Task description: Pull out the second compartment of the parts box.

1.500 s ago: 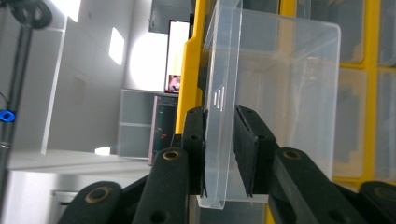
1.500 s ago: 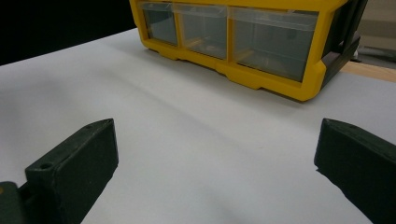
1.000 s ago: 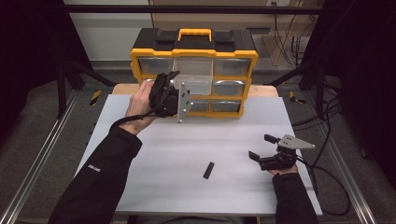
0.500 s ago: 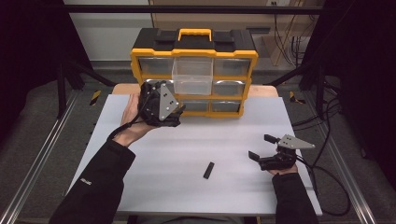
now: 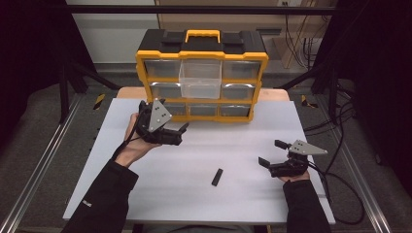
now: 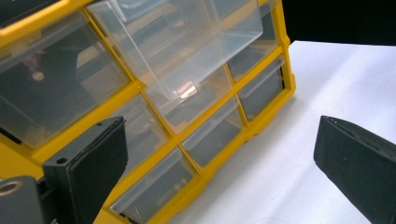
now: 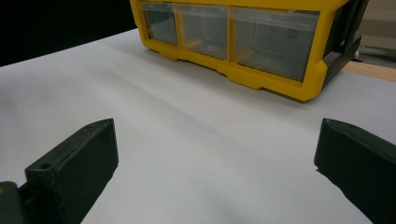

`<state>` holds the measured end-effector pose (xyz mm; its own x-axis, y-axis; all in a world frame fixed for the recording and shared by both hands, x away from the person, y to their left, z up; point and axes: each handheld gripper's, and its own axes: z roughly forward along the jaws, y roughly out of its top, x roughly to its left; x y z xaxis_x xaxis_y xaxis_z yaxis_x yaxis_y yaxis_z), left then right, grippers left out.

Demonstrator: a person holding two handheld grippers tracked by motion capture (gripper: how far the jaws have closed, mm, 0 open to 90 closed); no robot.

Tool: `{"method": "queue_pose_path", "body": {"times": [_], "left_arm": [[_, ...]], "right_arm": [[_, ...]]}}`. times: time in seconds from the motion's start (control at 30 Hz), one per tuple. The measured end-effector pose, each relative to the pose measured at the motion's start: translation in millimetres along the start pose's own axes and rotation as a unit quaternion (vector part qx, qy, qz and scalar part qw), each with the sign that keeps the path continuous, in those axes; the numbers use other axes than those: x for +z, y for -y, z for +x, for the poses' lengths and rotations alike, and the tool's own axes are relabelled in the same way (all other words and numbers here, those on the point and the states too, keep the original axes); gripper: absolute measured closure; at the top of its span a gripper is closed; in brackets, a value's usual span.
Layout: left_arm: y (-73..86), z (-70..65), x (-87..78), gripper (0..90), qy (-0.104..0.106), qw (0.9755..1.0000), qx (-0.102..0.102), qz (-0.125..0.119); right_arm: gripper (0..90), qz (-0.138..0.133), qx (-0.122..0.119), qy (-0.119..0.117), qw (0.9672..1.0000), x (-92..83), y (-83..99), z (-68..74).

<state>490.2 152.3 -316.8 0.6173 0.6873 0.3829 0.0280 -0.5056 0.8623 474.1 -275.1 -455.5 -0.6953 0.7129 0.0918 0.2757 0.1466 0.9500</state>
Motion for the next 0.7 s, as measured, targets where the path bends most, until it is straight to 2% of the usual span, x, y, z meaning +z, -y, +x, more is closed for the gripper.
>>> {"method": "queue_pose_path", "body": {"times": [0.4, 0.7], "left_arm": [[31.8, -6.2, -5.9, 1.6, 0.016, 0.9987, -0.048, -0.005], [57.0, -8.6, -5.2, 1.3, 0.024, 0.9959, -0.087, -0.001]], "right_arm": [[0.3, 0.000, 0.001, 0.000, 1.0000, 0.0, 0.1, 0.2], [0.3, 0.002, 0.001, 0.000, 1.0000, 0.5, 0.3, 0.3]]}}
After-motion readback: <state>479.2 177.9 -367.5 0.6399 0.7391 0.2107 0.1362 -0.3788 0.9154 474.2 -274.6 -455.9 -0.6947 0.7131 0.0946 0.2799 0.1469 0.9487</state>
